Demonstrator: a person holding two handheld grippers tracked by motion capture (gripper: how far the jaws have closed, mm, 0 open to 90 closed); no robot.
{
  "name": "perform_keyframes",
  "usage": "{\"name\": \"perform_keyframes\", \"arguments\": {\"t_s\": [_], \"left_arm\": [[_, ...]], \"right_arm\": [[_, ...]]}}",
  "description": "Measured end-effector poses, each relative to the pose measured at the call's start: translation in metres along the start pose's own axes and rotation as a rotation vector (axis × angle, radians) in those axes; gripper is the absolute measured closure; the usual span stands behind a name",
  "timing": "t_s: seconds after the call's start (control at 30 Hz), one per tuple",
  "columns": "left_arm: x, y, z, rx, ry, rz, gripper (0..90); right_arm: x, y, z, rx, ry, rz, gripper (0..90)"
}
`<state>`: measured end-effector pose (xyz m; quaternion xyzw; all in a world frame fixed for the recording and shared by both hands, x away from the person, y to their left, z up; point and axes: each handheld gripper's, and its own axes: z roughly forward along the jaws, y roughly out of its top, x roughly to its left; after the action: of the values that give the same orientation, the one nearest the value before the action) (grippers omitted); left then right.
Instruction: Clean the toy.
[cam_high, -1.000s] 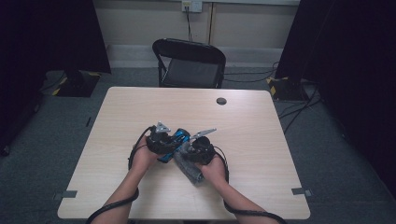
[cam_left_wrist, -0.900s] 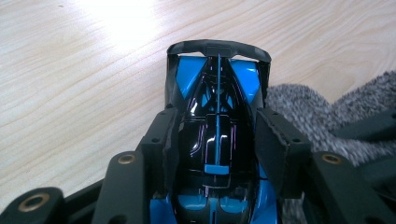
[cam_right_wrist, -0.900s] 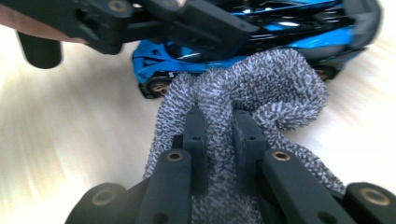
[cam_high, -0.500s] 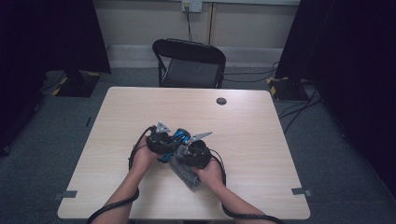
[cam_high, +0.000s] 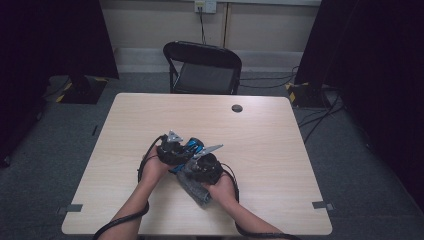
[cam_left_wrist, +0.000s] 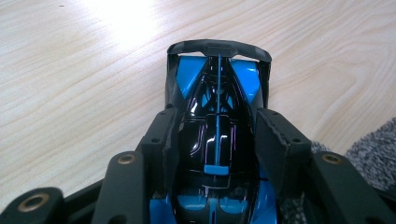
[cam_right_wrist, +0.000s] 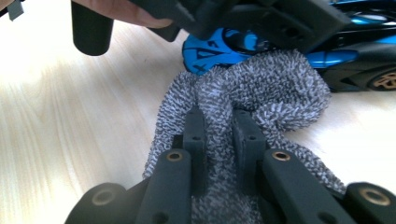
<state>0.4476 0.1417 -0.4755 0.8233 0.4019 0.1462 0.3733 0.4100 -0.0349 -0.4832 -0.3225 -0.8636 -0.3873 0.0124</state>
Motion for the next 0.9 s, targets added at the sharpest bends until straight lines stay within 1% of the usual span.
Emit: {"name": "perform_keyframes", "arguments": {"t_s": [0.17, 0.43, 0.5, 0.57, 0.63, 0.67, 0.7, 0.83, 0.87, 0.9], "left_arm": [[0.000, 0.000, 0.000, 0.000, -0.001, -0.001, 50.6], [0.000, 0.000, 0.000, -0.003, -0.004, -0.004, 50.6], [0.000, -0.001, 0.000, -0.009, -0.002, -0.007, 50.5], [0.001, -0.001, -0.001, -0.007, 0.003, 0.005, 50.5], [0.001, -0.001, -0.001, -0.007, 0.002, 0.007, 50.5], [0.001, -0.002, -0.001, -0.010, -0.002, 0.000, 50.4], [0.001, -0.002, -0.001, -0.010, 0.000, 0.007, 50.0], [-0.001, -0.002, 0.001, -0.019, -0.011, -0.008, 47.0], [-0.001, -0.002, 0.001, -0.022, -0.012, -0.014, 46.6], [-0.001, -0.002, 0.000, -0.015, -0.014, -0.008, 46.3]], "right_arm": [[0.002, 0.000, 0.001, 0.000, 0.000, -0.002, 78.6], [0.008, -0.001, 0.002, 0.006, 0.027, -0.013, 78.6], [0.010, -0.001, 0.002, 0.007, 0.041, -0.024, 78.6], [0.011, 0.000, 0.001, 0.008, 0.058, -0.034, 78.4], [0.013, 0.000, -0.001, 0.014, 0.077, -0.044, 78.3], [0.014, 0.000, -0.002, 0.016, 0.084, -0.051, 78.1], [0.015, 0.000, -0.003, 0.018, 0.083, -0.057, 78.1], [0.016, -0.001, -0.004, 0.020, 0.116, -0.064, 78.1], [0.017, -0.001, -0.004, 0.020, 0.122, -0.073, 78.1], [0.021, -0.001, -0.003, 0.025, 0.142, -0.091, 77.7]]}}
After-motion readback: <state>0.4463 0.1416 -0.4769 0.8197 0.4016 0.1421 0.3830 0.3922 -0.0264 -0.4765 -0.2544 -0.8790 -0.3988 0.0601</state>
